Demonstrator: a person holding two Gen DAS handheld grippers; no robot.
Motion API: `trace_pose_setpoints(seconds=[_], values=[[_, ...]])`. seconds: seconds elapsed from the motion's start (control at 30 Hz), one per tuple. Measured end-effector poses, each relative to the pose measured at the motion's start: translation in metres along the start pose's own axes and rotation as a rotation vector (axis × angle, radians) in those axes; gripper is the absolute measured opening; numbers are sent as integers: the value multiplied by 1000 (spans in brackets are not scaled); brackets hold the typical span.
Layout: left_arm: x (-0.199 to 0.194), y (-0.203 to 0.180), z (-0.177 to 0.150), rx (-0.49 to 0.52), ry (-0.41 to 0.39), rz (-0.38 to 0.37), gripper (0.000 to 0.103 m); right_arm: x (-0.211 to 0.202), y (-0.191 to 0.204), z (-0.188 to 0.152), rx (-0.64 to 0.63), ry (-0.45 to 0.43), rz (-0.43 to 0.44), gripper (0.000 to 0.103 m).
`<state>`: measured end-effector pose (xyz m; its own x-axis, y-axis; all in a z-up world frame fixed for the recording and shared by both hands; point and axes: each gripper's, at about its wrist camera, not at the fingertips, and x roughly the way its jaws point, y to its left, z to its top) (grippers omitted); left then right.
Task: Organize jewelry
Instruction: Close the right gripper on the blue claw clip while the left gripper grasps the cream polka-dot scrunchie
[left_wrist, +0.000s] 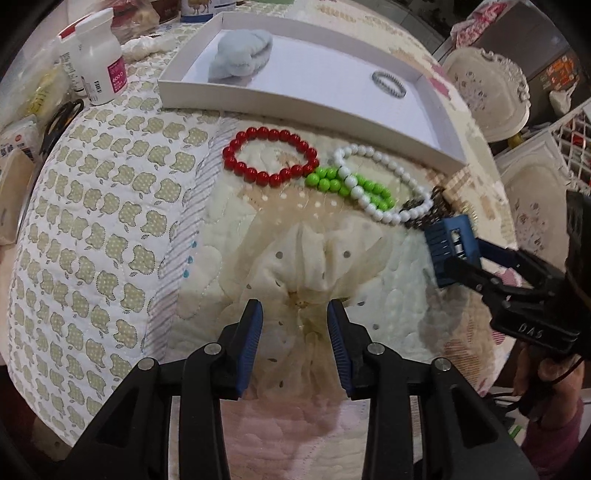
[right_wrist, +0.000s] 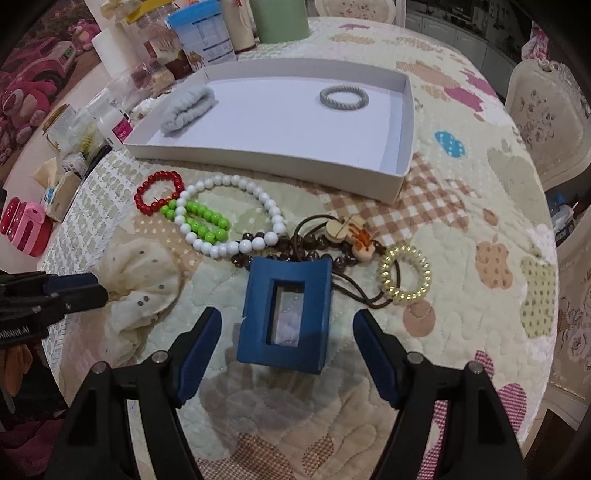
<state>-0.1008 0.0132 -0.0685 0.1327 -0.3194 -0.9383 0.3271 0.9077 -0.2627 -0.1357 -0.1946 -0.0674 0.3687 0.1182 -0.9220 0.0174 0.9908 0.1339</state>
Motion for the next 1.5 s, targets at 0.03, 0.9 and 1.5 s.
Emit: trace_pose_setpoints(seconds=[0.03, 0.9, 1.5], values=[[2, 0, 0, 4, 0, 17, 27, 2, 0, 0, 0, 1, -1, 77], [-60, -12, 34, 61, -212, 5, 0, -66, 2, 24, -35, -157, 129, 48], [-40, -6, 23, 55, -169, 19, 0, -72, 1, 25, -43, -161, 138, 48]])
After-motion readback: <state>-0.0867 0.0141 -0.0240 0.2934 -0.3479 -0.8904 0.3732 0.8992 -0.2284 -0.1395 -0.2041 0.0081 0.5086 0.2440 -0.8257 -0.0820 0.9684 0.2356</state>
